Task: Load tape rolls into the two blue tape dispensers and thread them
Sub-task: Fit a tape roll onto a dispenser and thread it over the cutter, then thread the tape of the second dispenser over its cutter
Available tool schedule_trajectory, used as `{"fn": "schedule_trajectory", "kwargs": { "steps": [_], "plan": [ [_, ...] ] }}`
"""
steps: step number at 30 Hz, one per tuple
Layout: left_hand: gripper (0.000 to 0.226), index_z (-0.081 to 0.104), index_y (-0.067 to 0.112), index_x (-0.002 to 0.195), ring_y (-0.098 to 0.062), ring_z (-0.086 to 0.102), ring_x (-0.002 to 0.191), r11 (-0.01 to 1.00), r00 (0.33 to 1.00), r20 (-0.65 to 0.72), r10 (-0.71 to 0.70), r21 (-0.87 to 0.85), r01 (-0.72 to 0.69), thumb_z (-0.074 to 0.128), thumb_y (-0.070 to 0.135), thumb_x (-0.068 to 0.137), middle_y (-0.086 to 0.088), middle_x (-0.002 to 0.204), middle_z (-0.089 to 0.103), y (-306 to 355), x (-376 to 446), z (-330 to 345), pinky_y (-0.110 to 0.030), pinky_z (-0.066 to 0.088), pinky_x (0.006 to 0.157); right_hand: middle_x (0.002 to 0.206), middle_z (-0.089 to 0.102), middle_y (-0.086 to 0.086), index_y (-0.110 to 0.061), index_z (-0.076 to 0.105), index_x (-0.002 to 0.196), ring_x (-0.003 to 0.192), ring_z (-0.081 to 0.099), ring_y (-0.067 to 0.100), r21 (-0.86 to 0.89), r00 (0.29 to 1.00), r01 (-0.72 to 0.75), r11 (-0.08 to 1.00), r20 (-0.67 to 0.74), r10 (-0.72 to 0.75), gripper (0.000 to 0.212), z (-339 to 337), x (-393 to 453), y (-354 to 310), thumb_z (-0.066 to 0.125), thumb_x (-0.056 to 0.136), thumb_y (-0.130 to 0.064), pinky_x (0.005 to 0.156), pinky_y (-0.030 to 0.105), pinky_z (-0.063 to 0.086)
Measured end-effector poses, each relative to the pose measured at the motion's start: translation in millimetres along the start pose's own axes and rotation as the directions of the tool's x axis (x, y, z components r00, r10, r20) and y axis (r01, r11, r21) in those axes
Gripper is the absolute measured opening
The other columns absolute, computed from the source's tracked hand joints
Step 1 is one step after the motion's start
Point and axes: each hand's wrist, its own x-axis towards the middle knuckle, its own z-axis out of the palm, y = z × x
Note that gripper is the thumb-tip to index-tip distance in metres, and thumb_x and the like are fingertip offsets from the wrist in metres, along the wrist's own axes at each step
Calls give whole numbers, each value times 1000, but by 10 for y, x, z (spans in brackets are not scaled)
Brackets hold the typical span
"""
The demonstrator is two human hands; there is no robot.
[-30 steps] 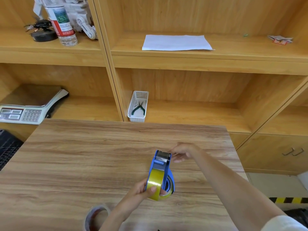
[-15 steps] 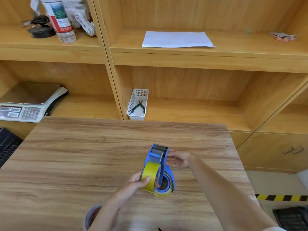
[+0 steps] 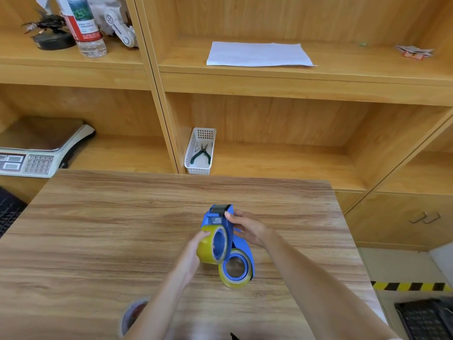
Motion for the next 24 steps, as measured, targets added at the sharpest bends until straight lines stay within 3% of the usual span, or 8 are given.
{"fn": "schedule_trajectory", "kwargs": {
  "steps": [2, 4, 8, 10, 13, 15, 17, 24],
  "plan": [
    [73, 64, 17, 118, -21, 65, 107, 999, 999, -27, 46, 24, -46, 85, 41, 53, -5, 114, 73, 37, 0, -1, -45, 45, 103, 118, 70, 1, -16, 67, 121, 108, 64, 12, -43, 999, 37, 998, -38, -39, 36, 58, 17, -4, 73, 86, -23, 96, 28, 49],
    [79, 56, 24, 117, -18, 64, 106, 983, 983, -131, 132, 144, -113, 91, 41, 47, -3, 116, 67, 70, 24, -33, -40, 51, 93, 115, 71, 1, -14, 66, 120, 98, 66, 9, -112, 994, 62, 992, -80, -71, 36, 134, 43, -6, 74, 85, -20, 83, 21, 51],
    [58, 45, 20, 123, -20, 61, 96, 818, 947, -92, 308, 534, -214, 82, 14, 78, 4, 107, 59, 60, 102, -169, -18, 46, 68, 107, 73, 5, -9, 69, 113, 92, 70, 14, -299, 974, 89, 950, -175, -146, 32, 305, 135, 30, 75, 84, -23, 73, 22, 58],
    [45, 40, 19, 124, -25, 61, 98, 632, 925, -53, 375, 745, -214, 69, 17, 89, 7, 103, 61, 66, 115, -263, -21, 42, 67, 102, 74, 6, -7, 70, 108, 90, 70, 19, -401, 951, 95, 911, -233, -202, 33, 387, 200, 69, 77, 82, -25, 75, 26, 58],
    [43, 35, 21, 130, -34, 62, 110, 162, 919, 5, 395, 984, -75, 56, 37, 96, -4, 118, 65, 104, 100, -381, -37, 43, 76, 91, 74, 5, -9, 71, 100, 82, 69, 20, -596, 909, 25, 802, -321, -267, 40, 496, 298, 142, 79, 74, -38, 69, 33, 56],
    [48, 30, 22, 139, -34, 62, 112, -130, 939, 25, 344, 991, 21, 49, 40, 98, -12, 121, 65, 101, 91, -423, -41, 48, 84, 96, 74, 6, -14, 71, 105, 89, 69, 22, -695, 893, -20, 719, -336, -300, 49, 562, 354, 221, 79, 70, -47, 71, 34, 55],
    [53, 25, 23, 146, -35, 62, 114, -276, 951, 38, 306, 960, 51, 47, 35, 99, -13, 126, 63, 74, 118, -462, -42, 48, 89, 104, 71, 5, -16, 68, 111, 95, 67, 22, -742, 888, -47, 669, -338, -313, 56, 638, 401, 314, 77, 69, -52, 71, 29, 50],
    [58, 33, 22, 145, -34, 60, 113, -237, 977, -2, 214, 970, 54, 53, 5, 93, -12, 137, 37, -137, 338, -720, -42, 50, 90, 126, 63, 6, -14, 54, 133, 115, 61, 25, -750, 911, -128, 648, -348, -223, 69, 853, 529, 550, 78, 76, -44, 89, 36, 53]
  ]
}}
